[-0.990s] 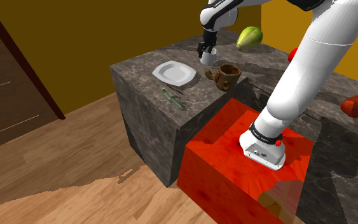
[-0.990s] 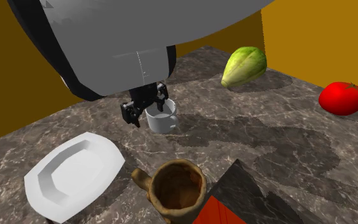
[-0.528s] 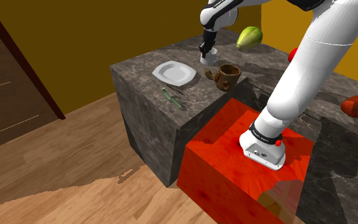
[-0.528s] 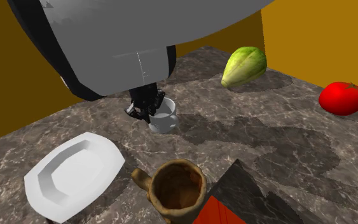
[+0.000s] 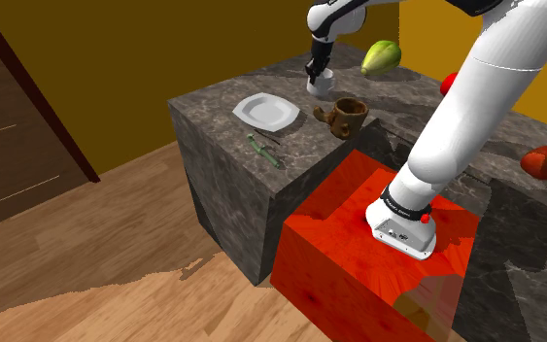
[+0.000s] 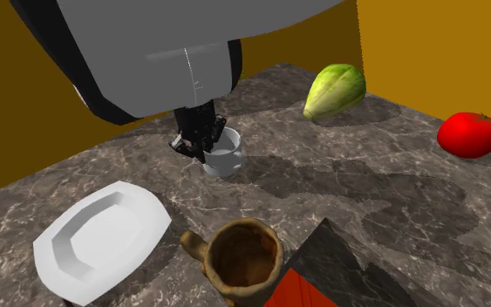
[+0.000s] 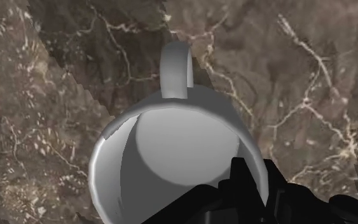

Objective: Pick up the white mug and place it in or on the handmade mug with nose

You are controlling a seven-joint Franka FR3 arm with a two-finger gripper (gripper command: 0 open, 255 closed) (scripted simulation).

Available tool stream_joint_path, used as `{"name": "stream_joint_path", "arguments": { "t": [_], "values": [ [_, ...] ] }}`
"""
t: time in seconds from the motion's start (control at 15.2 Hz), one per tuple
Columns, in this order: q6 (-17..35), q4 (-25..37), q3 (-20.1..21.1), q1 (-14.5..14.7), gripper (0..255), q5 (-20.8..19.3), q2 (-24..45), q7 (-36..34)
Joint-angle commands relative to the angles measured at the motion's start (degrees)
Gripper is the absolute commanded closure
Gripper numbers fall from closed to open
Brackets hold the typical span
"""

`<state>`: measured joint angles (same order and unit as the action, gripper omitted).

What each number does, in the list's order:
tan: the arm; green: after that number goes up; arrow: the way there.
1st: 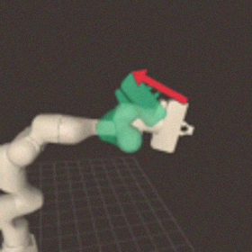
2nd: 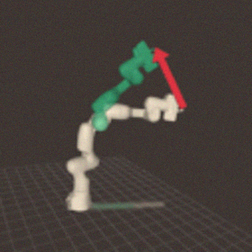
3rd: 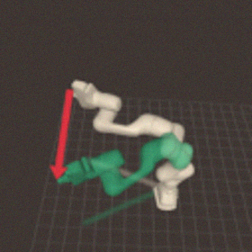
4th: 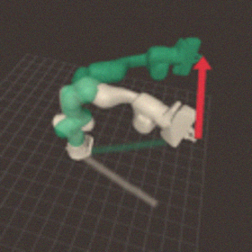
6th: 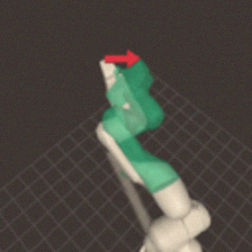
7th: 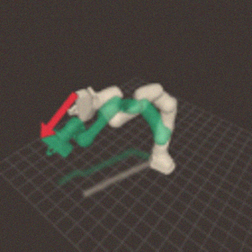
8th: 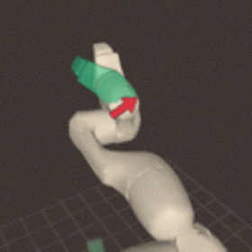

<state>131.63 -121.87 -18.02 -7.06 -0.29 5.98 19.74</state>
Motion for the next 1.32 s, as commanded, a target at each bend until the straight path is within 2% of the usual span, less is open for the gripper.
{"name": "stream_joint_path", "arguments": {
  "t": [0.0,1.25],
  "values": [
    [-1.6,0.7,0.0,0.1,255,-0.4,-1.0,-0.3],
    [-15.7,9.6,0.1,0.5,255,-2.2,-6.3,-1.2]
  ]
}}
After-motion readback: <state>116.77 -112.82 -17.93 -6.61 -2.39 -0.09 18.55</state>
